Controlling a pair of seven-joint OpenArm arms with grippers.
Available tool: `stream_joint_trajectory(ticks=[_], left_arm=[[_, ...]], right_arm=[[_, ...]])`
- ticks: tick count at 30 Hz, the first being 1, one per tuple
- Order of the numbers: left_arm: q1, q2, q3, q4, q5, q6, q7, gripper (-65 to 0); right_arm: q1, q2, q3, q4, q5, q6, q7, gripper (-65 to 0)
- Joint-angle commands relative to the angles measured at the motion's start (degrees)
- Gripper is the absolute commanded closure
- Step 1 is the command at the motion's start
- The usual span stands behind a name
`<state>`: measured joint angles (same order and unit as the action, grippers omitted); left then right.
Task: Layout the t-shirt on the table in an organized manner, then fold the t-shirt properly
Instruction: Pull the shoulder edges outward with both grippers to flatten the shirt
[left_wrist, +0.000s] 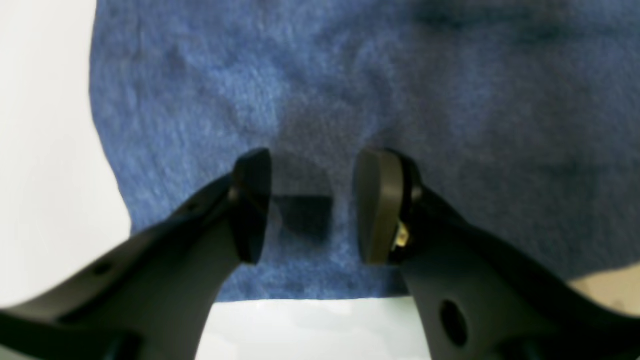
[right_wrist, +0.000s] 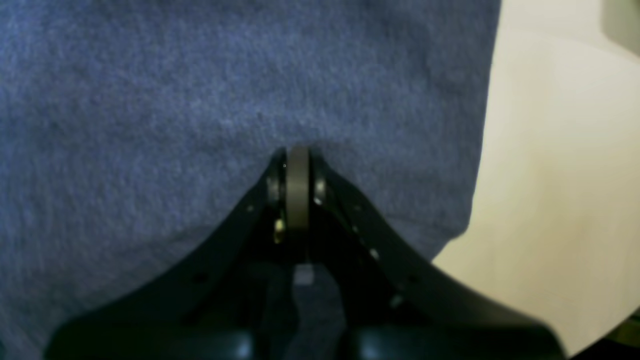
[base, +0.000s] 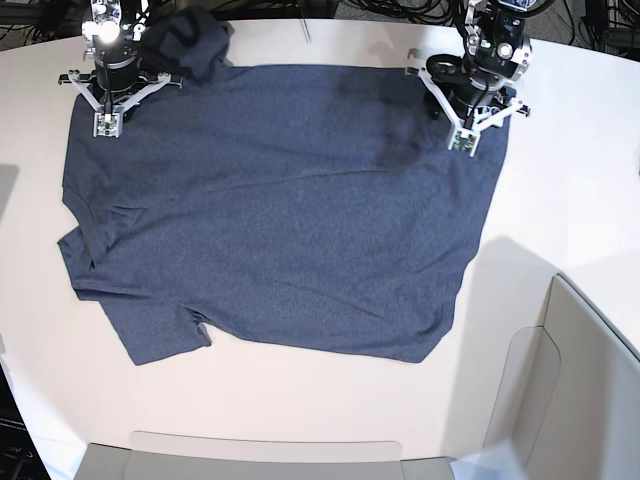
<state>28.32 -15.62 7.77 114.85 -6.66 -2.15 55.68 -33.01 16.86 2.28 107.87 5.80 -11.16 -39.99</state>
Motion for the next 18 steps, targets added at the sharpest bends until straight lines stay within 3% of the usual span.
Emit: stream_joint_trajectory(ticks=[1,5,12,18], left_arm=[[0.0,-0.3,-0.3,1.7,0.2,0.1,-0.3,-27.7],[0.0,-0.3,-0.3,3.3,0.2,0.1,-0.3,-27.7],[-0.1,0.9,-0.3,3.3,0.2,0.1,-0.3,-27.7],[-0.2,0.9,-0.3,3.3,0.2,0.1,-0.3,-27.7]], right_arm=[[-1.1,0.7,-0.1,-0.3,0.4,0.2,-3.7,0.0],[-1.6,1.1,0.0,-0.4,0.4,0.2,-3.7,0.0],[-1.7,5.4,0.1,-0.4,0.4,0.1,-3.7,0.0],[-1.8,6.0,0.1,-0.4,0.4,0.1,-3.8,0.0]])
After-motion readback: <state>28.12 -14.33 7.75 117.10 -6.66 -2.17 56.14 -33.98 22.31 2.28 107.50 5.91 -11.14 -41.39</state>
